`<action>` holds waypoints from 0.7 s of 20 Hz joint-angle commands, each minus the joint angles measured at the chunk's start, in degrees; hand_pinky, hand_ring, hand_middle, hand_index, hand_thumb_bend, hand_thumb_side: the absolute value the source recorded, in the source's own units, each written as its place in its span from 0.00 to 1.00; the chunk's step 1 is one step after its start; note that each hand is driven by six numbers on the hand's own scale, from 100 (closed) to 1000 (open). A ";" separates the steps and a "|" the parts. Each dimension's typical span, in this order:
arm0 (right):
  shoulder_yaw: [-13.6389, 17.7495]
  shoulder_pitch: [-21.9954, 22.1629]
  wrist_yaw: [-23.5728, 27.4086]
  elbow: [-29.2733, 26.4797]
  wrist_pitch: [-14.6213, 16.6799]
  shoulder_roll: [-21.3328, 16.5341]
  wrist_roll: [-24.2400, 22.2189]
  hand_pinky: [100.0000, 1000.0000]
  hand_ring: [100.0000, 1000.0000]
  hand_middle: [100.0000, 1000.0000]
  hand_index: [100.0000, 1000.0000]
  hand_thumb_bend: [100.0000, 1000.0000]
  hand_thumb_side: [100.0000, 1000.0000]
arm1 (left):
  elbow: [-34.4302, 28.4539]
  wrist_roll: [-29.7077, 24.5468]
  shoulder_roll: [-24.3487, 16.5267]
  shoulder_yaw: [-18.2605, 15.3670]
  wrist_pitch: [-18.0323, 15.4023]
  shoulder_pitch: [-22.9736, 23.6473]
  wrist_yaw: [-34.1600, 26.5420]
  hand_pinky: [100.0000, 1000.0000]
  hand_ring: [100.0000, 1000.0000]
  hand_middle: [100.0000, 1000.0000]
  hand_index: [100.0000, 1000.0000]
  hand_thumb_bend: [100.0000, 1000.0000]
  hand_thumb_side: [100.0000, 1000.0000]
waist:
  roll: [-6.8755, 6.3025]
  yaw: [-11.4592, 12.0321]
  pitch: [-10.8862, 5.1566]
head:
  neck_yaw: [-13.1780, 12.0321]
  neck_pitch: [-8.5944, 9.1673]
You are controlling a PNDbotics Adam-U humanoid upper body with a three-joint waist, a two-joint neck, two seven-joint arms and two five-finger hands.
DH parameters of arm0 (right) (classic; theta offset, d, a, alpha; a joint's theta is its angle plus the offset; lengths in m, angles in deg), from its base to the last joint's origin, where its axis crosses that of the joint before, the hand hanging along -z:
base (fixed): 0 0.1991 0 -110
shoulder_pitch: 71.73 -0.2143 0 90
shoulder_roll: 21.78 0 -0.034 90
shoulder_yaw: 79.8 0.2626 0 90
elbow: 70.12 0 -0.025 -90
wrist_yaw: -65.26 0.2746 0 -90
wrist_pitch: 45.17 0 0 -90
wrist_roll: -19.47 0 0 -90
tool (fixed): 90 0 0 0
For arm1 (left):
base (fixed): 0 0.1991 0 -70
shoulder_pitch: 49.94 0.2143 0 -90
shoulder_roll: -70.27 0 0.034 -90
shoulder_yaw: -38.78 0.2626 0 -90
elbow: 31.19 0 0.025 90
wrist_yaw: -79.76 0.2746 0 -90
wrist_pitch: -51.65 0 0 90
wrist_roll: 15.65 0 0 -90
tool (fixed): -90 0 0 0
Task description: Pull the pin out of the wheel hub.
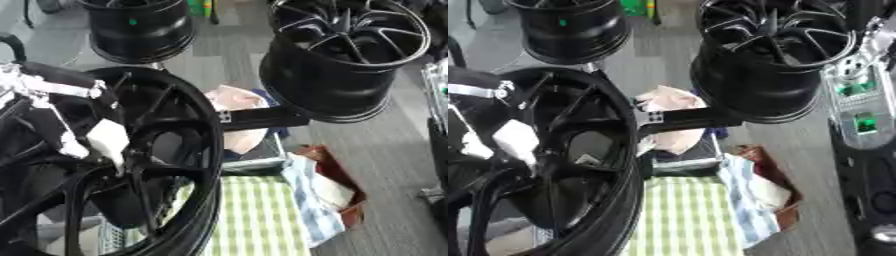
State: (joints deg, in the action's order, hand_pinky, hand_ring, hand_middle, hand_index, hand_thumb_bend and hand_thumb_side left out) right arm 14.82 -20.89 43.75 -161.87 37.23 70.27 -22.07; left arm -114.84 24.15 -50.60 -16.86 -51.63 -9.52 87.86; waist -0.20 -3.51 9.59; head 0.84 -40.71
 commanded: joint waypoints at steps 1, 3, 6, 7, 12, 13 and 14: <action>0.65 -0.59 0.38 -1.25 -0.01 -0.85 0.33 0.69 0.72 0.63 0.79 0.00 0.64 | -0.56 -1.77 -1.30 -0.20 -1.18 -0.67 -1.37 0.74 0.61 0.47 0.68 0.28 0.16 | -0.01 -0.07 -0.85 | 0.09 0.63; 0.71 -0.50 0.46 -1.28 0.00 -0.83 0.43 0.69 0.72 0.63 0.79 0.00 0.64 | -0.59 -1.77 -1.31 -0.05 -0.94 -0.56 -1.99 0.74 0.61 0.47 0.68 0.26 0.13 | -0.03 -0.09 -0.84 | 0.10 0.68; 0.78 -0.35 0.66 -1.32 0.04 -0.80 0.56 0.69 0.72 0.63 0.79 0.00 0.65 | -0.67 -1.77 -1.27 -0.01 -0.55 -0.51 -2.80 0.73 0.60 0.46 0.66 0.22 0.10 | -0.03 -0.09 -0.82 | 0.11 0.74; 0.80 -0.30 0.71 -1.34 0.06 -0.78 0.61 0.69 0.72 0.63 0.79 0.00 0.65 | -0.69 -1.77 -1.26 0.00 -0.40 -0.50 -3.02 0.73 0.60 0.46 0.65 0.22 0.10 | -0.04 -0.09 -0.81 | 0.13 0.73; 0.74 -0.28 0.91 -1.34 0.17 -0.83 0.65 0.69 0.72 0.63 0.79 0.00 0.64 | -0.70 -1.77 -1.28 -0.25 0.42 -0.44 -3.48 0.70 0.57 0.41 0.58 0.22 0.00 | -0.01 -0.01 -0.82 | 0.25 0.87; 0.71 -0.30 0.86 -1.34 0.18 -0.83 0.60 0.69 0.72 0.63 0.79 0.00 0.65 | -0.70 -1.63 -1.27 -0.40 0.65 -0.45 -3.48 0.70 0.56 0.39 0.55 0.21 0.00 | 0.01 0.01 -0.84 | 0.28 0.87; 0.69 -0.32 0.84 -1.32 0.18 -0.82 0.56 0.69 0.72 0.63 0.79 0.00 0.65 | -0.73 -1.37 -1.27 -0.52 0.89 -0.45 -3.43 0.69 0.55 0.37 0.53 0.21 0.00 | 0.03 0.01 -0.85 | 0.30 0.90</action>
State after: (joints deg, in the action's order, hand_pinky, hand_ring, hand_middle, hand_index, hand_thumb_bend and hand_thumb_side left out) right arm 15.14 -20.48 44.29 -161.97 37.31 70.28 -21.57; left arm -114.98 23.32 -50.60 -16.49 -50.41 -9.30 84.77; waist -0.19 -3.51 9.59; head 0.98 -40.67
